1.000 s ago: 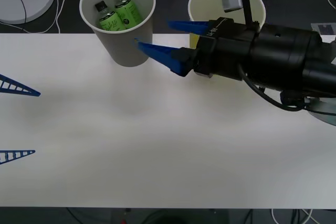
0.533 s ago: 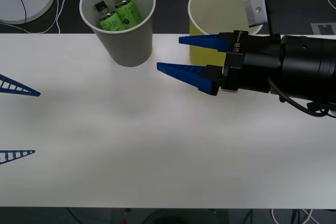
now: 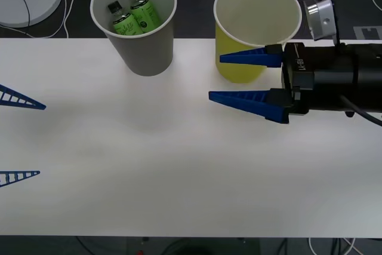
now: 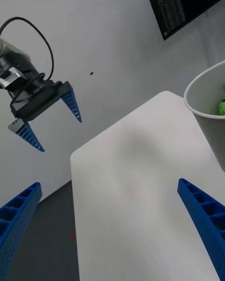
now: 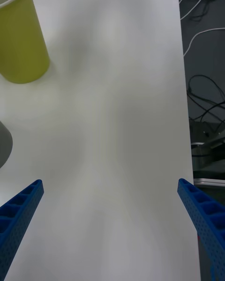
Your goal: Put the can into the green bin and the plastic bottle into the gray bin
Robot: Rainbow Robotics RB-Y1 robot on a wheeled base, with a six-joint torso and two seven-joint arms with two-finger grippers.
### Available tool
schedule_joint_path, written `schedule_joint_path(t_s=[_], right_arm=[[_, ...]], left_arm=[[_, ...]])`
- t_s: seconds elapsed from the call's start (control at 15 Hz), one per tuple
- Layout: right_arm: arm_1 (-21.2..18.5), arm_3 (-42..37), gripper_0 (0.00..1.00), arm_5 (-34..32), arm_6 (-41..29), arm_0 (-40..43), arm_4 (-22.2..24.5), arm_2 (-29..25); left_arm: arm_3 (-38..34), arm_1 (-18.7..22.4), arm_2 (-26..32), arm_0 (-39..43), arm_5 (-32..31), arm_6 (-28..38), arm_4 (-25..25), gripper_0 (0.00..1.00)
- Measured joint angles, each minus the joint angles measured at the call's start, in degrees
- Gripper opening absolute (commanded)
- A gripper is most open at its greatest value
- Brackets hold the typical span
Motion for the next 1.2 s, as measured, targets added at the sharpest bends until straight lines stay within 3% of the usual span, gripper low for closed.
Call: schedule_joint_path(t_s=[0.13, 0.47, 0.93, 1.2], right_arm=[[-1.0, 2.2, 1.00, -5.7, -0.1, 1.7, 0.9, -1.7], [-1.0, 4.0, 1.00, -13.7, -1.8, 15.6, 7.6, -16.8], [1.1, 1.1, 1.00, -18.1, -4.4, 37.4, 16.9, -39.8], [2.5, -1.0, 1.00, -20.3, -4.7, 47.0, 22.0, -50.4]], left_arm=[[0.0, 0.0, 0.0, 0.0, 0.0, 0.0, 0.0, 1.00], [0.0, 0.0, 0.0, 0.0, 0.0, 0.0, 0.0, 1.00], [0.0, 0.0, 0.0, 0.0, 0.0, 0.0, 0.0, 1.00], [0.0, 0.0, 0.0, 0.0, 0.0, 0.0, 0.0, 1.00]])
